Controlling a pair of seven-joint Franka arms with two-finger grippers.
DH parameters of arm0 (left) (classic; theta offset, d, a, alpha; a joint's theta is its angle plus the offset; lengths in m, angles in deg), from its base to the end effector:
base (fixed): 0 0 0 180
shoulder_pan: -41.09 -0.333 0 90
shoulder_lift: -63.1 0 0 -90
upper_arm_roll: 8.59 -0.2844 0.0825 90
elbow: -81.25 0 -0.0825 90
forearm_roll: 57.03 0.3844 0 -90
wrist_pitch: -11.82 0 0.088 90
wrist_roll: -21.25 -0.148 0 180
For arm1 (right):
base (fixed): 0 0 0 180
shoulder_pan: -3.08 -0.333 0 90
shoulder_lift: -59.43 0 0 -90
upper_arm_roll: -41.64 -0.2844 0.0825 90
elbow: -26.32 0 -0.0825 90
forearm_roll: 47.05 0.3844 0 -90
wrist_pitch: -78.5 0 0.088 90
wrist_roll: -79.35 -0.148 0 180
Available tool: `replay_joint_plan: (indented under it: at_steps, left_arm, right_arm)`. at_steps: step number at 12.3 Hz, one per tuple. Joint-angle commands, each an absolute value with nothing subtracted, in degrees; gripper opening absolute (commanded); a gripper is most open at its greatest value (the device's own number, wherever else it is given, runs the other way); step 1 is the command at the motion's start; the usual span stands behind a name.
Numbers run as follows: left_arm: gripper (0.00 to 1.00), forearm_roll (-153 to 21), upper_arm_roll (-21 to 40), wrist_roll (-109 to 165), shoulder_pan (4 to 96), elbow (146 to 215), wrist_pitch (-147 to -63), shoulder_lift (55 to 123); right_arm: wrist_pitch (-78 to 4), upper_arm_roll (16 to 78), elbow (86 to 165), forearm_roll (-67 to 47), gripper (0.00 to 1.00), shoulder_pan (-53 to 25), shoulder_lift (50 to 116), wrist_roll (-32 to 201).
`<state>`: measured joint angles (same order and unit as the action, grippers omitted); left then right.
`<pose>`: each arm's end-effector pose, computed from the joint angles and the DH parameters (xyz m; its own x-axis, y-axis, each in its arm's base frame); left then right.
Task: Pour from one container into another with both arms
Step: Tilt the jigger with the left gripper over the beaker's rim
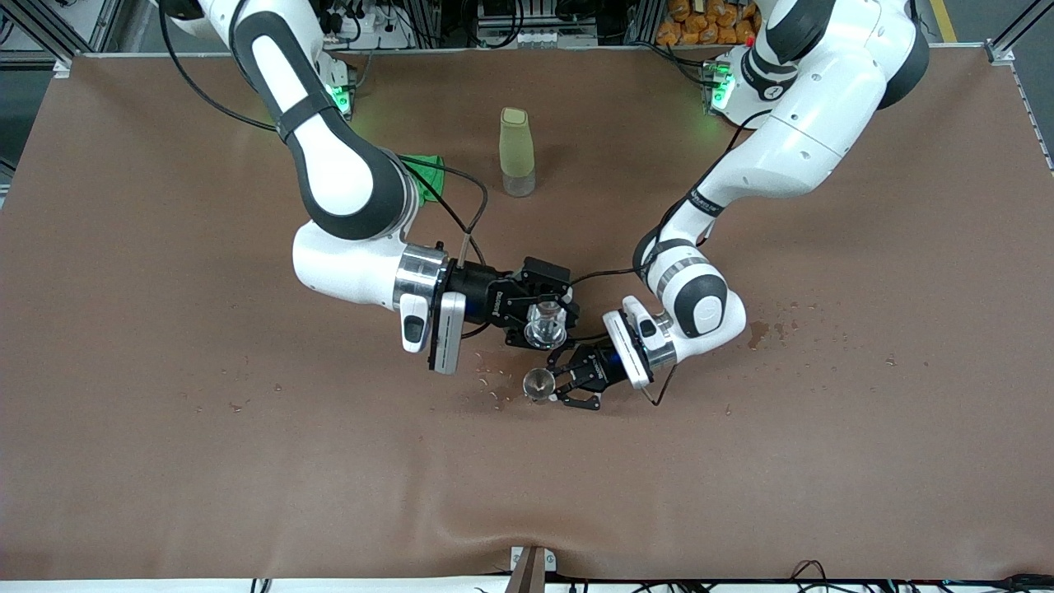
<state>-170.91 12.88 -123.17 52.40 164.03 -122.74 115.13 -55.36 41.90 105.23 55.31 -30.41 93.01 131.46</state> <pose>0.6360 -0.3952 0.1710 0.0850 -0.0383 0.9956 -0.9330 -0.3538 0.0660 0.6191 0.4599 0.3989 0.8796 -0.1207 0.4602 0.4324 -0.2005 -0.8791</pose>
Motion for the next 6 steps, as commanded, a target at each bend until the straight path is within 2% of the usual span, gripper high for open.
replay_joint_plan:
  at_steps: [1, 6]
  left_arm:
    - [0.0, -172.08, 12.86, -122.89, 52.87, 163.07, -123.44, 115.39]
    - [0.0, -171.64, 12.86, -123.42, 52.34, 163.16, -123.44, 115.3]
  right_arm:
    - [-55.53, 42.16, 107.35, 56.49, 0.0, -31.02, 90.37, 127.43]
    - [-55.09, 42.16, 107.44, 56.49, 0.0, -30.75, 90.46, 124.79]
